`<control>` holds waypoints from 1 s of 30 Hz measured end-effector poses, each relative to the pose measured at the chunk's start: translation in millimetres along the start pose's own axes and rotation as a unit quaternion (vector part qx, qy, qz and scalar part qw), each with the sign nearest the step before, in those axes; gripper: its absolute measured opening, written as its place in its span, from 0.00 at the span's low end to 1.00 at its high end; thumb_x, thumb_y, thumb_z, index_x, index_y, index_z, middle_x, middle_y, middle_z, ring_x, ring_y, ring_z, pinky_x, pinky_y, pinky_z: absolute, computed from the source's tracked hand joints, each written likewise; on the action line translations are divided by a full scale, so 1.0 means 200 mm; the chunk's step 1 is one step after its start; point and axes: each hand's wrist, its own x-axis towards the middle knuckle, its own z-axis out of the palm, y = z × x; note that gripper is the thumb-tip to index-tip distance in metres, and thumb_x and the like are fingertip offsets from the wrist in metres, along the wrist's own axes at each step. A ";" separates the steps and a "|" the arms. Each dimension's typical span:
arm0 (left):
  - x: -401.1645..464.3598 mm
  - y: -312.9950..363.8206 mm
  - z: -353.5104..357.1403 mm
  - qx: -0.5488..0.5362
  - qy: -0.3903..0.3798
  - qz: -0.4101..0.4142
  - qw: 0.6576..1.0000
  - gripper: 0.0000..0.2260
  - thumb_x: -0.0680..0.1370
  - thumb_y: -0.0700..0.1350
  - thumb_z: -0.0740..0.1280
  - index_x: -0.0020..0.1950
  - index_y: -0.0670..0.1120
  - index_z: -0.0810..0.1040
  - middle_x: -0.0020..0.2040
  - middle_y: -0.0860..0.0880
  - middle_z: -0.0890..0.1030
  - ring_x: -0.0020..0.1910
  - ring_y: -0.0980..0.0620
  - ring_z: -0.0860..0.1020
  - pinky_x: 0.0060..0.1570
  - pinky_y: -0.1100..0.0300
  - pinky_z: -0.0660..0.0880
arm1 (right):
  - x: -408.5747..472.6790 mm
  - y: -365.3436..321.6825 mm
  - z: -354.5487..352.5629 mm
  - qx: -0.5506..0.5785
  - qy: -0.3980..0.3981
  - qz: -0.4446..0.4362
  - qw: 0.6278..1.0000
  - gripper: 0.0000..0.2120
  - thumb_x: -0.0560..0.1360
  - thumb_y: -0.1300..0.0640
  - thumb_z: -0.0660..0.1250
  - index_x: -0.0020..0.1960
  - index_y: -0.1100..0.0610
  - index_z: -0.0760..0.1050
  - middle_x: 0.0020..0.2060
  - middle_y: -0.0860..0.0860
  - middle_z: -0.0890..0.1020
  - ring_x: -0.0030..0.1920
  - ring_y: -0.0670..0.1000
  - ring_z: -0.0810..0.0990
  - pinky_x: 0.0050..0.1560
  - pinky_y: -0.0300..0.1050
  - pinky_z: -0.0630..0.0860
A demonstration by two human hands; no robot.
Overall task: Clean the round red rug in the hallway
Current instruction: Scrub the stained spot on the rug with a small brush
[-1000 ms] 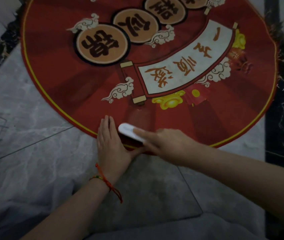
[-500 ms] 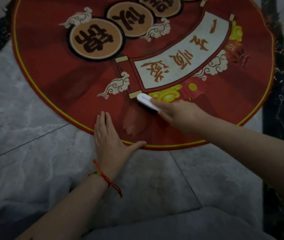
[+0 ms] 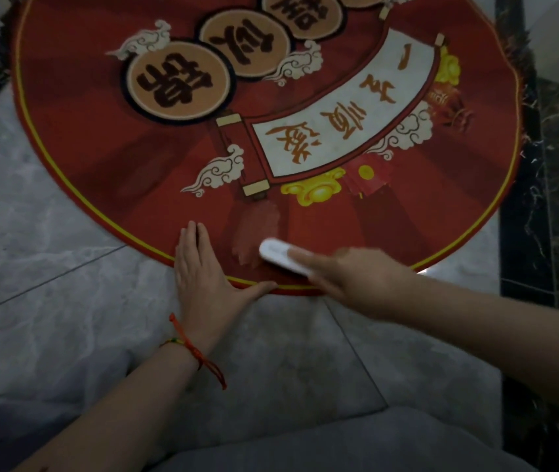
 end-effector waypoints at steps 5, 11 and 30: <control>0.00 0.00 0.00 0.003 -0.004 0.002 1.000 0.62 0.56 0.79 0.58 0.77 0.40 0.49 0.78 0.42 0.51 0.77 0.46 0.48 0.73 0.52 0.45 | 0.09 0.09 -0.05 -0.007 0.018 0.046 0.999 0.23 0.81 0.45 0.50 0.75 0.39 0.52 0.40 0.52 0.74 0.42 0.53 0.77 0.39 0.44 0.69; -0.01 -0.01 -0.01 -0.009 -0.003 0.006 1.000 0.62 0.55 0.78 0.59 0.77 0.40 0.50 0.78 0.43 0.51 0.77 0.46 0.49 0.73 0.53 0.46 | -0.04 -0.05 0.01 0.006 -0.022 -0.015 1.000 0.24 0.81 0.45 0.49 0.76 0.38 0.48 0.43 0.52 0.75 0.42 0.53 0.76 0.42 0.45 0.72; 0.00 -0.04 -0.01 0.001 -0.011 0.017 1.000 0.63 0.56 0.80 0.56 0.77 0.39 0.50 0.78 0.42 0.52 0.77 0.46 0.50 0.73 0.52 0.48 | 0.19 -0.12 -0.02 0.006 0.017 -0.009 1.000 0.24 0.82 0.46 0.51 0.76 0.42 0.51 0.40 0.51 0.71 0.39 0.51 0.72 0.38 0.44 0.66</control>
